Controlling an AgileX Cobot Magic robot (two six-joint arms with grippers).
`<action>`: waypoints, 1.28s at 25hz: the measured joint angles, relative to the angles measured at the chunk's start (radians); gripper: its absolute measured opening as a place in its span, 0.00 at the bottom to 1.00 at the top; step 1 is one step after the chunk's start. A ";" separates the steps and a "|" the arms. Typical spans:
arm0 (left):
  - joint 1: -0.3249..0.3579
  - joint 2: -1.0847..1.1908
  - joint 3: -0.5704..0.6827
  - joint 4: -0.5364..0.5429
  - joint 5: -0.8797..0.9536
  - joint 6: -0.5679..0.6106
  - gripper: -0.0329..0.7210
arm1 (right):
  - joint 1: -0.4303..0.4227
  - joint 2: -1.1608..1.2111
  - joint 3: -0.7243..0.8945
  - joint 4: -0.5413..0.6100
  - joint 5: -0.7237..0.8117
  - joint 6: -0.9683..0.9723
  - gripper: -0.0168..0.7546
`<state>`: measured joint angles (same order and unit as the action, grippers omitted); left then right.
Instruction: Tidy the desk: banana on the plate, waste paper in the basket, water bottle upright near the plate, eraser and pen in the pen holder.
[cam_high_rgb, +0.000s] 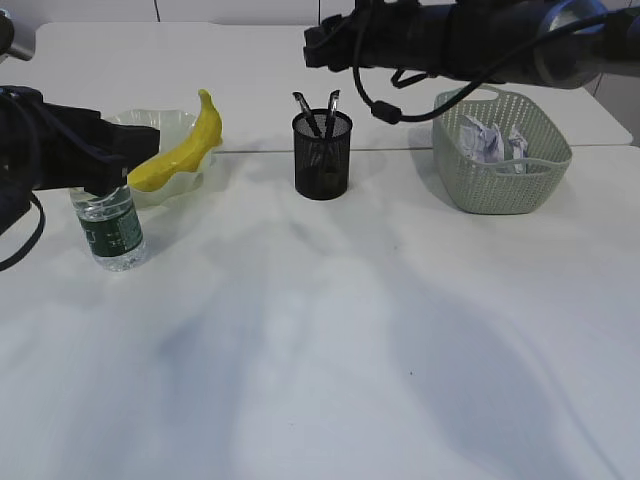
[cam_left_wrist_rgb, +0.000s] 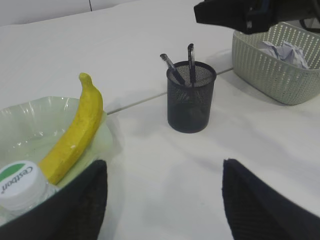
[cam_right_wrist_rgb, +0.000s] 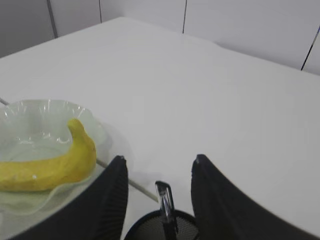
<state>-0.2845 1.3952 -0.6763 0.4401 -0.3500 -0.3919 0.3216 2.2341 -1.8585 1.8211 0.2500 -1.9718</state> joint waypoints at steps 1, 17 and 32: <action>0.000 0.000 0.000 -0.005 0.000 0.000 0.72 | 0.000 -0.018 0.000 -0.002 -0.003 0.000 0.44; 0.000 -0.100 -0.053 -0.058 0.189 0.000 0.72 | 0.000 -0.312 0.265 0.000 -0.045 0.029 0.44; 0.000 -0.330 -0.064 -0.066 0.456 0.000 0.72 | 0.000 -0.658 0.659 -0.077 0.019 0.029 0.44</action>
<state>-0.2845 1.0650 -0.7400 0.3739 0.1057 -0.3919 0.3216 1.5758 -1.1999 1.7439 0.2690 -1.9426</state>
